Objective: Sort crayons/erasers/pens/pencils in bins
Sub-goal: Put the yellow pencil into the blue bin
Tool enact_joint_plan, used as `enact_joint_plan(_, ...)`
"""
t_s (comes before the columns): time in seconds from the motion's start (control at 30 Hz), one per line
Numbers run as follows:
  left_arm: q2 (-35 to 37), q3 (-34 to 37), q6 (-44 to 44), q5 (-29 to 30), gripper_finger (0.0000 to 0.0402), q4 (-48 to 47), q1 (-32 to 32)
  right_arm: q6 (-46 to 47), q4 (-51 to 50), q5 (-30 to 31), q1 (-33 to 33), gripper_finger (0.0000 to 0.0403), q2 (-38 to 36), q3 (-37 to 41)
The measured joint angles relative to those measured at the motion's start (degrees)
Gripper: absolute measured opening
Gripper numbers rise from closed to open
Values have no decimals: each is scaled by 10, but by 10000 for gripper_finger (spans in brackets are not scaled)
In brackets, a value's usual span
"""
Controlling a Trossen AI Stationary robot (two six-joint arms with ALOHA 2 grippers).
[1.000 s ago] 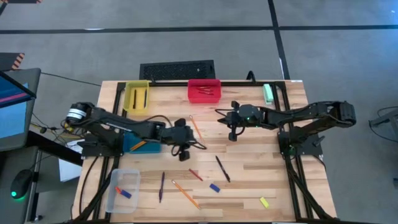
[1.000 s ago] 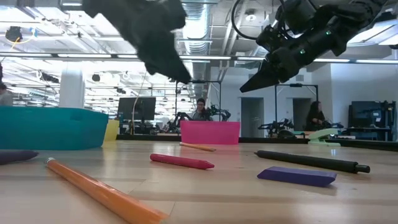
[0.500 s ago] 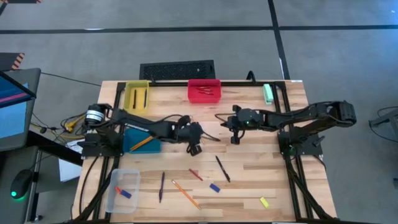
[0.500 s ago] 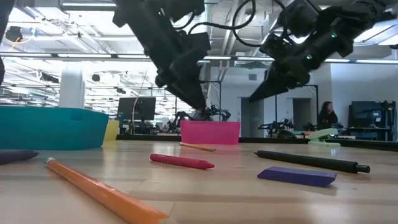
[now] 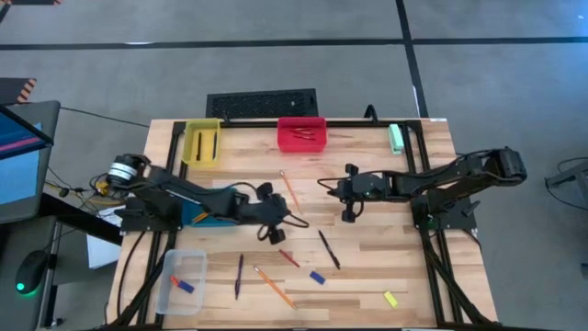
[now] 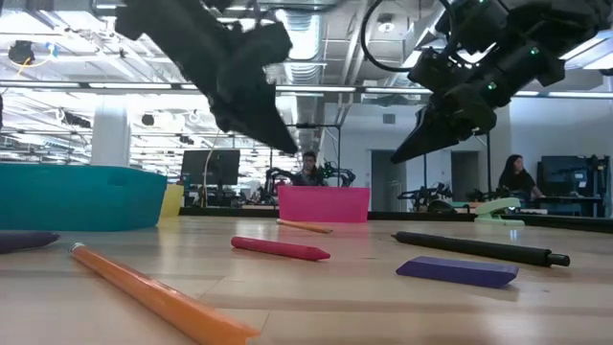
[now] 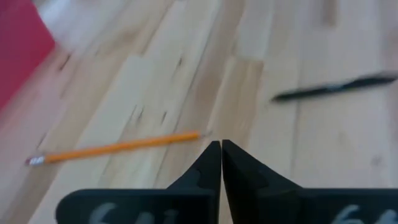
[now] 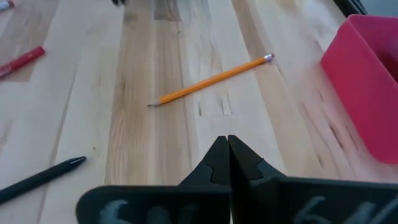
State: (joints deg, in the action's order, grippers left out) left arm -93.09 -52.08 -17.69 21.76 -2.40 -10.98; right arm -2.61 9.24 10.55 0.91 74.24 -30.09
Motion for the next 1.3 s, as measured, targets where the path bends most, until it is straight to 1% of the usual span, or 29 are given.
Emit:
enact_joint_plan(0.13, 60, 66, 7, -14, 1, 95, -1, 2, 21, 0, 2, 5, 0, 0)
enact_joint_plan(0.27, 114, 141, 33, -24, 0, 221, 5, 4, 52, 0, 12, 5, 0, 0)
enact_joint_plan(0.33, 139, 183, 44, -33, 0, 282, 8, 20, 55, 0, 18, 3, 0, -3)
enact_joint_plan(0.43, 164, 232, 61, -68, 0, 381, 15, 51, 56, 0, 23, 3, 6, -19)
enact_joint_plan(0.53, 190, 269, 71, -102, 0, 441, 27, 83, 53, 1, 18, 5, 24, -43)
enact_joint_plan(0.63, 221, 289, 95, -129, 0, 445, 43, 109, 44, 33, 1, 5, 60, -78)
enact_joint_plan(0.73, 251, 302, 123, -165, 0, 439, 64, 151, -13, 67, -20, 5, 101, -118)
enact_joint_plan(0.83, 283, 311, 124, -211, 0, 439, 90, 201, -62, 84, -41, 6, 140, -158)
enact_joint_plan(0.9, 309, 320, 117, -229, 0, 432, 100, 229, -84, 86, -53, 7, 170, -185)
enact_joint_plan(1.0, 338, 331, 129, -231, 0, 431, 104, 272, -134, 90, -64, 13, 209, -227)
enact_joint_plan(1.07, 352, 340, 142, -221, 0, 432, 104, 295, -156, 90, -65, 23, 239, -256)
enact_joint_plan(1.13, 369, 356, 143, -205, 0, 429, 105, 311, -188, 92, -64, 40, 265, -283)
enact_joint_plan(1.3, 385, 376, 141, -183, 0, 431, 106, 332, -212, 92, -48, 92, 337, -355)
